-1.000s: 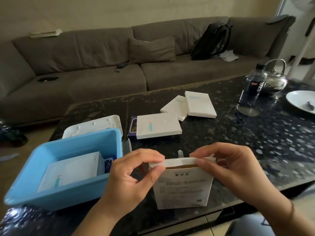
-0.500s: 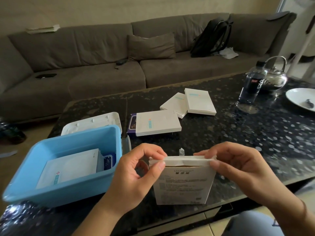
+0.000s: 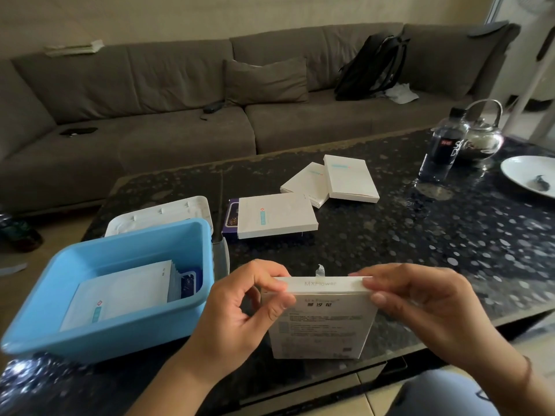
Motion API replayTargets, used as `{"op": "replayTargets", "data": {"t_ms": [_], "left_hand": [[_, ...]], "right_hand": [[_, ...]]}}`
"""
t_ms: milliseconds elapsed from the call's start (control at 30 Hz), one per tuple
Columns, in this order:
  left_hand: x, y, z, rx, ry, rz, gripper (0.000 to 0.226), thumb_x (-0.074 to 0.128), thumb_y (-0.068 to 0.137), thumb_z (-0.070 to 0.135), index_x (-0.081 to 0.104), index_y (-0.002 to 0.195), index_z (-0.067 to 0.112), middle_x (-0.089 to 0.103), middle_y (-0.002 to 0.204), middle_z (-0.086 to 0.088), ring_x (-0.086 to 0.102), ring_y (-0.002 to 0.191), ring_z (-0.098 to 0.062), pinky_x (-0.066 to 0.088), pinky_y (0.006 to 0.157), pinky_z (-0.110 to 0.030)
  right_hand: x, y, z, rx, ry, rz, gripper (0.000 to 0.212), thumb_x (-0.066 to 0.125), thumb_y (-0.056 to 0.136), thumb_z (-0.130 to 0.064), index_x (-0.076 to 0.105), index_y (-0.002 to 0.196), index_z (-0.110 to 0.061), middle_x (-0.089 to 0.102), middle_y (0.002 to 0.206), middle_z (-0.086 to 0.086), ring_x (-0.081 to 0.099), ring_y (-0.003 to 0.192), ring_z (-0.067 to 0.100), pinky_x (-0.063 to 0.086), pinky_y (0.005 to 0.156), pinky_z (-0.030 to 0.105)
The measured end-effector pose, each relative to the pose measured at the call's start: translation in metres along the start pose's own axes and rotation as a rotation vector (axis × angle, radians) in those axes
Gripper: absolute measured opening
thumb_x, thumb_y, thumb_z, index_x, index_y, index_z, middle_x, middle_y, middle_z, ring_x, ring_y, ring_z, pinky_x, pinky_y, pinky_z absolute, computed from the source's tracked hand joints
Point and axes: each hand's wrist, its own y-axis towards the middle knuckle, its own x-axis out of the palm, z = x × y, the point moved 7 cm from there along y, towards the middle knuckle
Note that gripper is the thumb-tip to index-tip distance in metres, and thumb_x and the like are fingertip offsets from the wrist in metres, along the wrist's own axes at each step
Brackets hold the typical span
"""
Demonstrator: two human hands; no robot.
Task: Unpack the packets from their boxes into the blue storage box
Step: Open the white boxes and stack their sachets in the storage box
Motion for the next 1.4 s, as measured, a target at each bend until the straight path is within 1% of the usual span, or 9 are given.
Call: {"op": "replayTargets", "data": {"t_ms": [133,267,467,567,667,833,1033,1233,1400], "left_hand": [[0.002,0.001,0.004,0.052,0.024,-0.009,0.021,0.058,0.095,0.045,0.058,0.09,0.025,0.066,0.106,0.012,0.065,0.099,-0.02,0.06,0.063,-0.039],[0.001,0.004,0.007,0.041,0.028,0.004,0.02,0.059,0.094,0.046,0.059,0.096,0.026,0.066,0.106,0.012,0.065,0.102,-0.016,0.06,0.069,-0.028],[0.005,0.008,0.013,0.129,0.114,-0.028,0.011,0.059,0.095,0.032,0.059,0.099,0.021,0.064,0.104,0.014,0.063,0.1,-0.01,0.054,0.072,-0.015],[0.004,0.009,0.015,0.143,0.138,-0.031,0.008,0.061,0.095,0.028,0.059,0.1,0.022,0.064,0.112,0.014,0.063,0.105,-0.009,0.054,0.079,-0.018],[0.012,0.012,0.017,0.17,0.194,-0.078,0.017,0.063,0.095,0.029,0.064,0.109,0.02,0.063,0.124,0.011,0.061,0.116,-0.008,0.055,0.09,-0.028],[0.016,0.015,0.011,0.14,0.122,-0.05,0.015,0.066,0.093,0.021,0.071,0.1,0.009,0.07,0.109,0.006,0.067,0.1,-0.014,0.057,0.08,-0.038],[0.016,0.015,0.01,0.122,0.106,-0.062,0.009,0.068,0.092,0.015,0.071,0.095,0.007,0.071,0.105,0.005,0.068,0.096,-0.018,0.056,0.079,-0.04],[0.014,0.018,0.011,0.13,0.14,-0.024,0.007,0.068,0.092,0.014,0.072,0.095,0.009,0.071,0.104,0.007,0.067,0.095,-0.013,0.056,0.079,-0.036],[0.017,0.019,0.006,0.066,0.037,-0.05,0.008,0.064,0.094,0.015,0.068,0.1,0.012,0.07,0.102,0.007,0.067,0.093,-0.02,0.057,0.076,-0.039]], "right_hand": [[0.006,-0.003,-0.008,-0.211,-0.319,-0.017,0.027,0.066,0.084,-0.052,0.063,0.097,-0.029,0.068,0.112,-0.017,0.071,0.088,0.007,0.058,0.068,0.024],[0.009,0.005,-0.016,-0.154,-0.309,0.01,0.029,0.067,0.084,-0.051,0.063,0.093,-0.024,0.07,0.108,-0.018,0.069,0.095,0.004,0.056,0.072,0.021],[0.032,0.027,-0.026,-0.073,-0.503,-0.075,0.038,0.059,0.08,-0.062,0.072,0.101,-0.034,0.069,0.099,-0.027,0.064,0.095,-0.006,0.051,0.077,0.017],[0.037,0.031,-0.029,-0.099,-0.447,-0.032,0.02,0.067,0.078,-0.047,0.075,0.086,-0.031,0.071,0.088,-0.023,0.067,0.084,-0.003,0.052,0.07,0.017],[0.039,0.027,-0.031,-0.204,-0.438,0.02,0.014,0.072,0.08,-0.036,0.077,0.085,-0.024,0.072,0.09,-0.019,0.069,0.086,0.002,0.058,0.073,0.03],[0.039,0.019,-0.032,-0.4,-0.54,0.116,0.012,0.075,0.084,-0.028,0.08,0.086,-0.017,0.072,0.099,-0.009,0.069,0.09,0.009,0.056,0.071,0.031],[0.043,0.018,-0.034,-0.669,-0.68,0.048,0.008,0.077,0.083,-0.018,0.08,0.085,-0.01,0.075,0.095,-0.001,0.07,0.073,0.016,0.054,0.059,0.033],[0.044,0.03,-0.037,-0.681,-0.666,-0.027,0.009,0.076,0.085,-0.022,0.08,0.085,-0.014,0.074,0.097,-0.004,0.07,0.073,0.016,0.054,0.06,0.034],[0.051,0.014,-0.036,-0.886,-0.903,-0.046,0.014,0.076,0.083,-0.01,0.077,0.095,-0.001,0.073,0.101,0.011,0.069,0.076,0.027,0.054,0.063,0.038]]}}
